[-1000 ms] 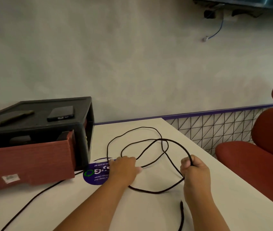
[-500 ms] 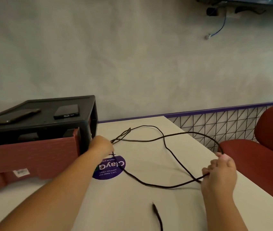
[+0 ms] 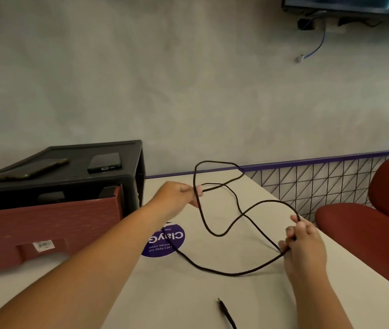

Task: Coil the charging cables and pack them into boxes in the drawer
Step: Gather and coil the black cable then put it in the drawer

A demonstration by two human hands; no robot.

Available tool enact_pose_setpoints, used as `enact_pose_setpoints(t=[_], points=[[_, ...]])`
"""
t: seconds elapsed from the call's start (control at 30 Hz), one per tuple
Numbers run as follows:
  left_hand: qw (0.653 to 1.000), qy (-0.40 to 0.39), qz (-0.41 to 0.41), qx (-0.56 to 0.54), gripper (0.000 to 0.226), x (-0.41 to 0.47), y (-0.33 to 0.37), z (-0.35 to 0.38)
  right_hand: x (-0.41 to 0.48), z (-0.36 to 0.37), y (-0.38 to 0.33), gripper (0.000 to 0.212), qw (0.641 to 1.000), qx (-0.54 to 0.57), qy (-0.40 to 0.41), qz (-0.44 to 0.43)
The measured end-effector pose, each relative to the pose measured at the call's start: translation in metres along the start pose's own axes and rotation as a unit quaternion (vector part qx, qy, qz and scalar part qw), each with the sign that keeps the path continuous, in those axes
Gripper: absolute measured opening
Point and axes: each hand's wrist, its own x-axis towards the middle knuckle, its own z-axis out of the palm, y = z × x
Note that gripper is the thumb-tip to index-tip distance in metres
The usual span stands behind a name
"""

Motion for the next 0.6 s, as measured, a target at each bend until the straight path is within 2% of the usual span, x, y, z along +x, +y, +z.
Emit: enact_pose_setpoints(t=[0.07, 0.2, 0.27, 0.33, 0.43, 0.53, 0.6], points=[[0.994, -0.064, -0.042, -0.083, 0.036, -0.003, 0.006, 0.007, -0.002, 0.003, 0.004, 0.032, 0.999, -0.036, -0.036, -0.001], [0.961, -0.223, -0.061, -0.151, 0.022, -0.007, 0.013, 0.009, -0.004, 0.005, 0.004, 0.032, 0.995, -0.03, -0.09, 0.008], [0.939, -0.247, -0.09, -0.22, 0.016, -0.008, 0.021, 0.009, -0.003, 0.003, 0.003, 0.033, 0.992, 0.033, -0.117, 0.032], [0.935, -0.219, -0.094, -0.264, 0.016, -0.007, 0.029, 0.007, -0.002, 0.001, 0.001, 0.034, 0.979, 0.127, -0.146, 0.059], [0.942, -0.152, -0.075, -0.289, 0.017, -0.001, 0.038, -0.003, -0.002, -0.001, -0.002, 0.041, 0.938, 0.295, -0.166, 0.076], [0.947, -0.057, -0.055, -0.311, 0.018, 0.005, 0.044, -0.021, 0.001, -0.006, -0.008, 0.032, 0.89, 0.431, -0.141, 0.051], [0.95, 0.015, -0.034, -0.311, 0.02, 0.011, 0.042, -0.036, 0.007, -0.01, -0.009, 0.029, 0.874, 0.473, -0.092, 0.054]])
